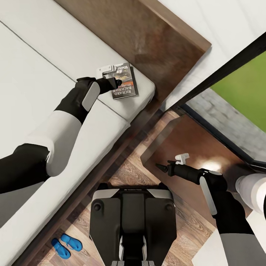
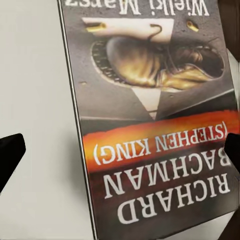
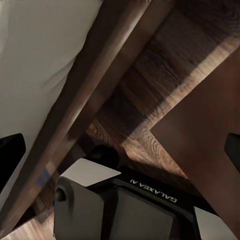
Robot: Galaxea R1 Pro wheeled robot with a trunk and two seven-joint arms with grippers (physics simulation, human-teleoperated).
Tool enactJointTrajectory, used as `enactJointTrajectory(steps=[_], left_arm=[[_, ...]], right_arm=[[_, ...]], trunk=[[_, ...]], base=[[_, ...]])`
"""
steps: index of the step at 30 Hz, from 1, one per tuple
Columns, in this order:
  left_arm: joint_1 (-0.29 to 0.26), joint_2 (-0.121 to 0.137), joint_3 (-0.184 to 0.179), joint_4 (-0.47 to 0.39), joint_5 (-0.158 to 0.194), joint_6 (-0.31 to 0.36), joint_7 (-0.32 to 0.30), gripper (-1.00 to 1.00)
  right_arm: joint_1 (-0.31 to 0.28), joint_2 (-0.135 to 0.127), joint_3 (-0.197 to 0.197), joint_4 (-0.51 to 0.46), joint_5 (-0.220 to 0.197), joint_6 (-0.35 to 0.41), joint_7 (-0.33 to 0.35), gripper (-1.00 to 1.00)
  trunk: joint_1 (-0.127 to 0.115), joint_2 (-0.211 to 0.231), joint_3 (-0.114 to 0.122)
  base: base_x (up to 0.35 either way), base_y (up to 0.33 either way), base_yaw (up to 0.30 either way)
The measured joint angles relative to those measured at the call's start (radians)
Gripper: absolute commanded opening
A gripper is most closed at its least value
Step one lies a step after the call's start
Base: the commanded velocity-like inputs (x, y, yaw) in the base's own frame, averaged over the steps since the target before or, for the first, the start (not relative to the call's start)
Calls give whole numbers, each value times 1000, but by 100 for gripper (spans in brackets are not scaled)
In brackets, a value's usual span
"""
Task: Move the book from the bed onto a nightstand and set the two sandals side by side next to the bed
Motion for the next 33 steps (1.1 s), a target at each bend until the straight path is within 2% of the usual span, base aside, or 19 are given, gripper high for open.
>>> enactJointTrajectory(steps=[6,33], left_arm=[[0,-2,-2,-25,-1,0,0,100],[0,-7,-3,-26,0,-1,-17,100]], right_arm=[[1,0,0,0,0,-20,0,100],[0,0,0,0,0,-23,0,100]], trunk=[[23,-42,-19],[127,-231,-104]], base=[[0,0,0],[0,0,0]])
